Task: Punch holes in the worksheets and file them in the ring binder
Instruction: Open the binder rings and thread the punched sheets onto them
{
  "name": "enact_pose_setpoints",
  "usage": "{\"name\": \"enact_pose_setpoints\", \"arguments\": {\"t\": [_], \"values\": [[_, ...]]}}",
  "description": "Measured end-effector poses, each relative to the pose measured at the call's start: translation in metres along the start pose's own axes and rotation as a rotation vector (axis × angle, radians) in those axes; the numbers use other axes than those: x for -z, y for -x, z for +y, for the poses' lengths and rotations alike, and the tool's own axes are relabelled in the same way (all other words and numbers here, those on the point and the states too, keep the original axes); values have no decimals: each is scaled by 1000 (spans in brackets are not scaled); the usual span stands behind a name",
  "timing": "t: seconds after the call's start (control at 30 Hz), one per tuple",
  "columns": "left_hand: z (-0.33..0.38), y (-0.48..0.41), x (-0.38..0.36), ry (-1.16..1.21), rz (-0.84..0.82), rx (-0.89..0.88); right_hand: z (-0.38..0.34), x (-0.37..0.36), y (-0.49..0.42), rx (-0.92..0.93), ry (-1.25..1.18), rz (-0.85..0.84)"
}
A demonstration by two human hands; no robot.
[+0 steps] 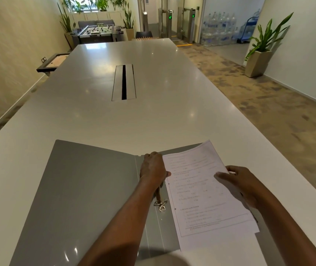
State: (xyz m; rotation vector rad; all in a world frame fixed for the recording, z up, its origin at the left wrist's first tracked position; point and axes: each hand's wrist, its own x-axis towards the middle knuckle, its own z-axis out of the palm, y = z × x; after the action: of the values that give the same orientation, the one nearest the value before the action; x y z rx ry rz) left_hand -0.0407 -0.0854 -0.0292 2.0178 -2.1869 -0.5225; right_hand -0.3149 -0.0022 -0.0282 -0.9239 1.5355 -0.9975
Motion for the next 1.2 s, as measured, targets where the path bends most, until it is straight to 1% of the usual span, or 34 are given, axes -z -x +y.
{"name": "enact_pose_setpoints", "arguments": {"t": [0.17,0.23,0.27,0.33,0.43,0.53,0.6,0.63,0.7,0.77,0.83,0.9,0.97,1.1,1.2], "values": [[2,0,4,18,-27,-2,24,3,20,-52,-95,-16],[1,0,8,138,-65,27,25,6,20,-66,-94,-16],[1,1,10,258,-72,60,25,8,19,-70,-80,-12],[-3,2,15,482,-5,109,21,15,18,-84,-63,1],[-12,6,26,656,165,174,11,26,21,-81,-38,44],[-18,17,36,806,254,218,-2,35,27,-74,-40,64],[-19,24,37,996,270,246,-12,36,31,-57,-54,65],[-19,27,39,1034,258,236,-16,34,33,-49,-63,60],[-16,37,44,1044,167,187,-24,28,37,-50,-83,36],[-15,45,52,1178,37,183,-31,20,40,-46,-97,14],[-19,51,56,1252,-111,180,-37,13,42,-16,-77,9],[-26,52,57,1193,-232,165,-41,5,43,18,-52,19],[-33,51,56,1159,-250,170,-43,-1,43,42,-29,16],[-40,51,56,1223,-225,216,-47,-13,44,73,1,9],[-42,52,61,1153,-177,218,-50,-20,46,89,14,-1]]}}
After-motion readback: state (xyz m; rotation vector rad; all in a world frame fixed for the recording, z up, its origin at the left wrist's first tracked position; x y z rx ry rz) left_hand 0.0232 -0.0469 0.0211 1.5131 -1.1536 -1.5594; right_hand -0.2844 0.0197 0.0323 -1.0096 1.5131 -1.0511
